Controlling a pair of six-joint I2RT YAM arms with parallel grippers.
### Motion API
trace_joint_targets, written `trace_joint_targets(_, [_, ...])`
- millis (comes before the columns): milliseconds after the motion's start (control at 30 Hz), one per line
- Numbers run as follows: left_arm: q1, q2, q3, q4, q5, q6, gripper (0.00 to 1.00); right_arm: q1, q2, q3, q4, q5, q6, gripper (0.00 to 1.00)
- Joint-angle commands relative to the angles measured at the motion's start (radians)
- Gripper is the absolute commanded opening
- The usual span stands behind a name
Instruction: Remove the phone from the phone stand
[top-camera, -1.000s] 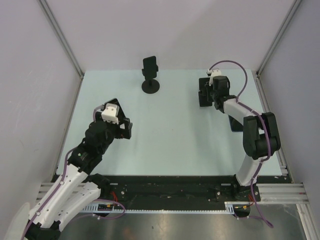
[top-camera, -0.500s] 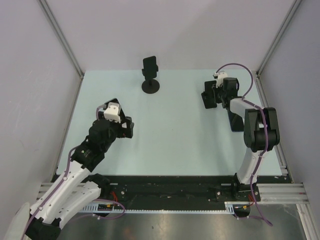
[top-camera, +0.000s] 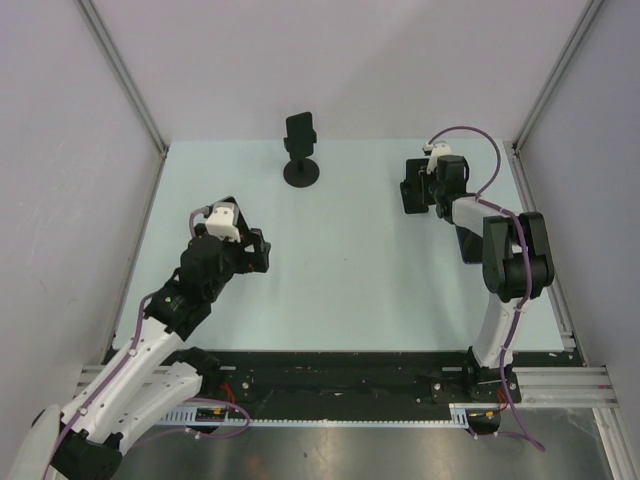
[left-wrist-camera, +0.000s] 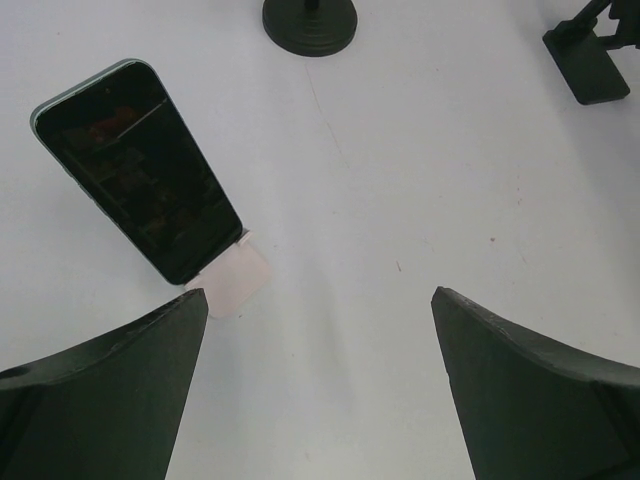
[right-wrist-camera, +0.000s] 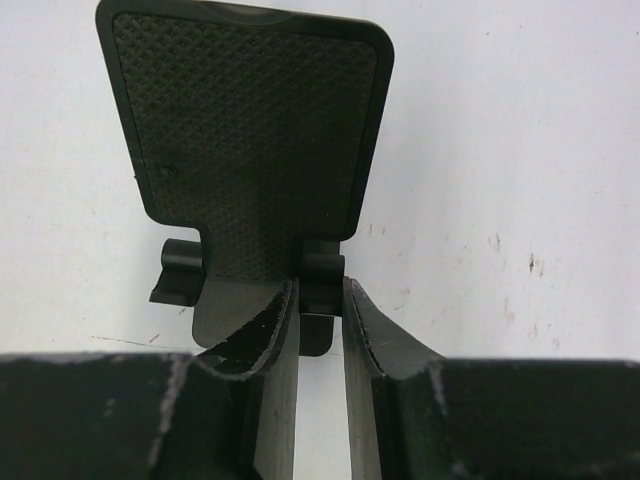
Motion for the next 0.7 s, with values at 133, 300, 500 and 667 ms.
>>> trace_joint_targets(133, [-0.006,-0.017,0.038,0.033,0.027,-0.072,1.00,0.036,0.038,0.037,0.089,0.047,0.042,0.00])
trace_joint_targets(300, [-0.006,-0.045,0.029,0.020,0.007,-0.106,1.00,0.035,0.030,0.039,0.070,0.036,0.057,0.12])
trace_joint_targets(500, [-0.006,-0.064,0.055,-0.007,-0.065,-0.152,1.00,0.027,-0.066,0.039,0.020,0.034,0.063,0.58])
trace_joint_targets(667, [0.011,-0.036,0.093,-0.032,-0.137,-0.149,1.00,0.024,-0.186,0.037,-0.081,0.050,0.115,0.92])
